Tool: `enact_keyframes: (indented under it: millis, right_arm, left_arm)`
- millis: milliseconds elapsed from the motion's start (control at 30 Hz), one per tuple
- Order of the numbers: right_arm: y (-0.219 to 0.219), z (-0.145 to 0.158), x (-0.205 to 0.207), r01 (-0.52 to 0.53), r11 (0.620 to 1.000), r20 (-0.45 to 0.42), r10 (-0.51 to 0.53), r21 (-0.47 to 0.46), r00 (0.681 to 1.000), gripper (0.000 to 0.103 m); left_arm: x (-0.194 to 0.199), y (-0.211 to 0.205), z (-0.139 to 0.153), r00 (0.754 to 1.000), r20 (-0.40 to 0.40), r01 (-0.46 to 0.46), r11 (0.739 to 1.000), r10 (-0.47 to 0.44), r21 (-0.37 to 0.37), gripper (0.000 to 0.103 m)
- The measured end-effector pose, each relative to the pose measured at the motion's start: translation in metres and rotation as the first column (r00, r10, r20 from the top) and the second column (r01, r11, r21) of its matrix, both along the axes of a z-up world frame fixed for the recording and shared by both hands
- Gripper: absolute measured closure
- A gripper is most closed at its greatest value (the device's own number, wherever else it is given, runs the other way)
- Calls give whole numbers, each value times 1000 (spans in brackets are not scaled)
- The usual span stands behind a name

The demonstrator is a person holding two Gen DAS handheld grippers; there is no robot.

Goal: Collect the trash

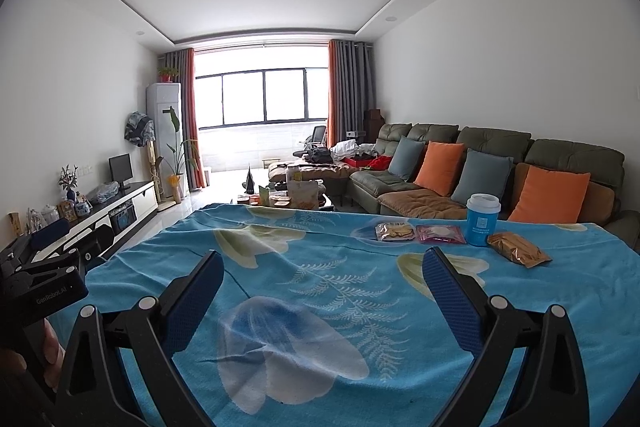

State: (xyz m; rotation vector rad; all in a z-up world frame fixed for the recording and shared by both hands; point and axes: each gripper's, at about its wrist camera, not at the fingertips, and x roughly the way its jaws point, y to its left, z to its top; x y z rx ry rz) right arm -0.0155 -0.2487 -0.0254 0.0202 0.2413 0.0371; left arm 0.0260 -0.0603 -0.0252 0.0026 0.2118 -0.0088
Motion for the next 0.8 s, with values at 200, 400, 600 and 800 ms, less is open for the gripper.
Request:
enact_keyframes:
  millis: [200, 400, 600, 800]
  right_arm:
    - [0, 0, 0, -1, 1000, 0, 1, 0, 1000, 7]
    - [-1, 1, 1, -1, 1000, 3, 1, 1, 1000, 7]
    - [-1, 1, 1, -2, 1000, 2, 2, 2, 1000, 7]
    - [-5, 2, 4, 5, 1000, -3, -5, 4, 1000, 7]
  left_arm:
    - [0, 0, -1, 1000, 0, 0, 1000, 0, 1, 6]
    - [-1, -1, 0, 1000, 3, -1, 1000, 1, 3, 6]
    - [-1, -3, 0, 1000, 9, 8, 1000, -8, 9, 6]
    - [5, -6, 0, 999, -23, 24, 1000, -24, 20, 6]
